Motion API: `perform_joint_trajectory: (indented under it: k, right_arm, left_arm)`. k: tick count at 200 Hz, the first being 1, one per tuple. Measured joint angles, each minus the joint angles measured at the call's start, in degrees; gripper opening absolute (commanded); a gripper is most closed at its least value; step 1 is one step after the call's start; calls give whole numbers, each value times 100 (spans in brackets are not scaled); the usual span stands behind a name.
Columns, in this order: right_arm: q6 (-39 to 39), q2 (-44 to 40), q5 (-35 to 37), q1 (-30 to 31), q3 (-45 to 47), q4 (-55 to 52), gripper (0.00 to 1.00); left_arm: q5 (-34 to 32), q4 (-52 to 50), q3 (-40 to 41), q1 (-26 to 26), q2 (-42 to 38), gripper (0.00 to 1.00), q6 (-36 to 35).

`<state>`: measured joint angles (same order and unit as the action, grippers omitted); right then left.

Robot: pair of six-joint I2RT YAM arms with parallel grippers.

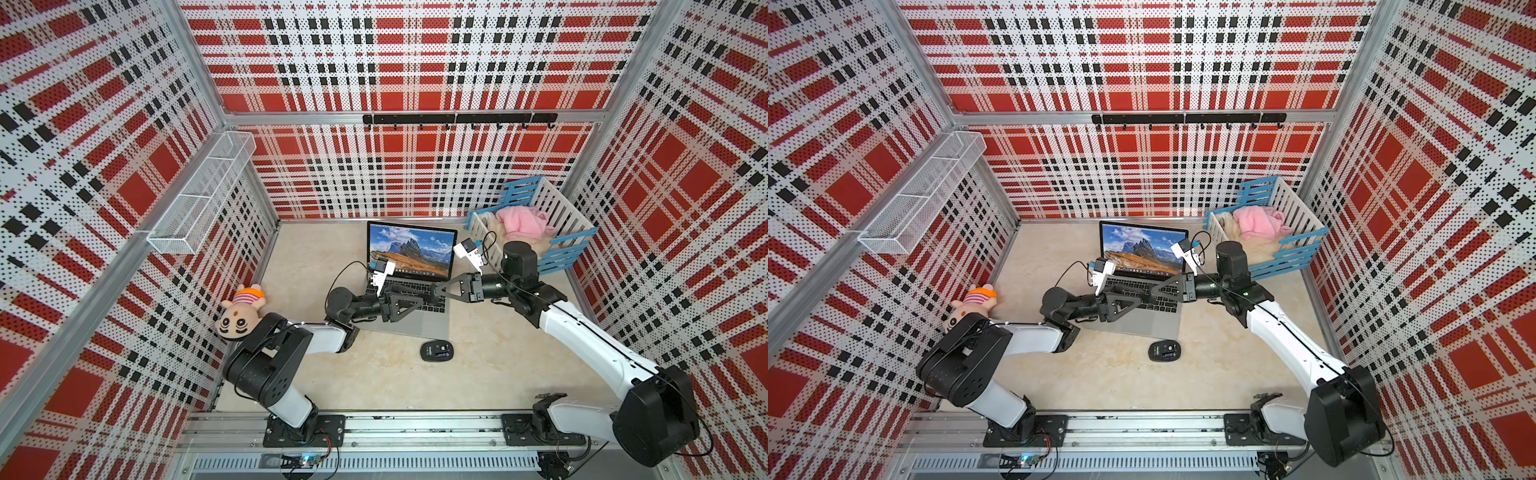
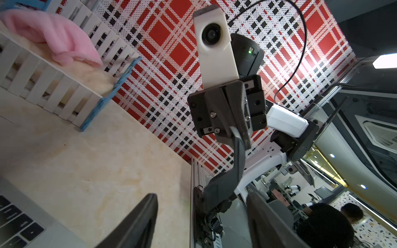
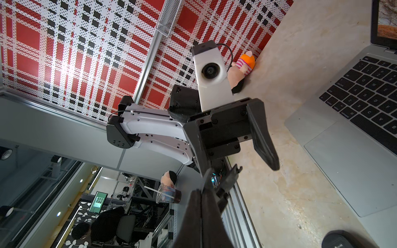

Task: Remove the wireless mouse receiver from the laptop
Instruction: Adjust the lid.

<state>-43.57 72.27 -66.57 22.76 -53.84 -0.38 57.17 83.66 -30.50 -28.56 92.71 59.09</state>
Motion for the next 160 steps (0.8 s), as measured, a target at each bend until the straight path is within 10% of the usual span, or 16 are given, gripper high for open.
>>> perform_joint_trajectory:
  k: [160]
  right_arm:
    - [-280,48,20,133,308,374,0]
  left_arm:
    - [240,734,-107,-4,507,28,1517]
